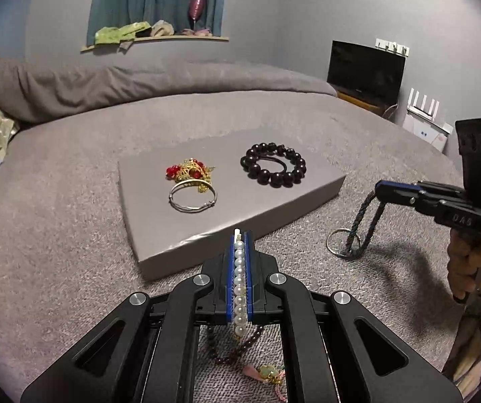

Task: Organize jewelry
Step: 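Carry the pearl hairpin in the left tool while the right tool carries the blue bracelet to the box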

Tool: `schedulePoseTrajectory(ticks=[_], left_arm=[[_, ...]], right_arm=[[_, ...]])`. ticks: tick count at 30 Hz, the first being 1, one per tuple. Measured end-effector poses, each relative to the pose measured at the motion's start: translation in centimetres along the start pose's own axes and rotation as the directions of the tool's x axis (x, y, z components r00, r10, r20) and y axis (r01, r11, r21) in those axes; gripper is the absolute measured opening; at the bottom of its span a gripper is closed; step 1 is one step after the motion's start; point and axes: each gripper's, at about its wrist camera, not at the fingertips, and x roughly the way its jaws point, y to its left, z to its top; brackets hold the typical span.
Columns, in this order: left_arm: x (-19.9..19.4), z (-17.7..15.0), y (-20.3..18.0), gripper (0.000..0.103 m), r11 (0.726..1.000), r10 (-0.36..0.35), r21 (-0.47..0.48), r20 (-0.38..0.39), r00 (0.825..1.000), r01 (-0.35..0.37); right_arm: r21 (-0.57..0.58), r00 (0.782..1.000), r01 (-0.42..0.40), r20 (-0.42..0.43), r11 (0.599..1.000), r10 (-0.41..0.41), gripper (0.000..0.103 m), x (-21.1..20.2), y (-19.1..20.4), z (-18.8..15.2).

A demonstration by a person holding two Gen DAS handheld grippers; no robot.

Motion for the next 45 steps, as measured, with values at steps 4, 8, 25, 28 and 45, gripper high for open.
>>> schedulePoseTrajectory(ticks=[4,8,25,28,45], left_arm=[[-0.1,0.1,-0.3,0.006,1.0,0.011,0.017,0.004,1.0,-0.011],[-0.2,0.3,0.3,0.006,0.999,-0.037,-0.029,0.008,0.999,0.037],[-1.0,0.2,4.6,0.006,0.936,-0.234,-0.258,0.06,0.97,0.241],[-0.8,0.2,4.4,0.006,0.946,-0.209,-0.243,0.046,0.977,0.214],[1.6,2.9,2.7,0.006,0.993,-0.029,-0.11,0.022,0.999,0.031]], right_arm=[[-0.005,1.0,0.0,0.029,1.0,0.0,0.007,-0.5,0.4,0.8],[0.007,0.999,0.001,0.053,1.0,-0.001,0.007,-0.8,0.3,1.5],[0.003,0.998,-0.01,0.062,1.0,0.01,0.007,-0.7,0.6,2.0],[0.003,0.998,-0.012,0.064,1.0,0.011,0.007,-0.7,0.6,2.0],[0.001,0.991,-0.034,0.131,0.999,0.034,0.007,-0.7,0.3,5.5]])
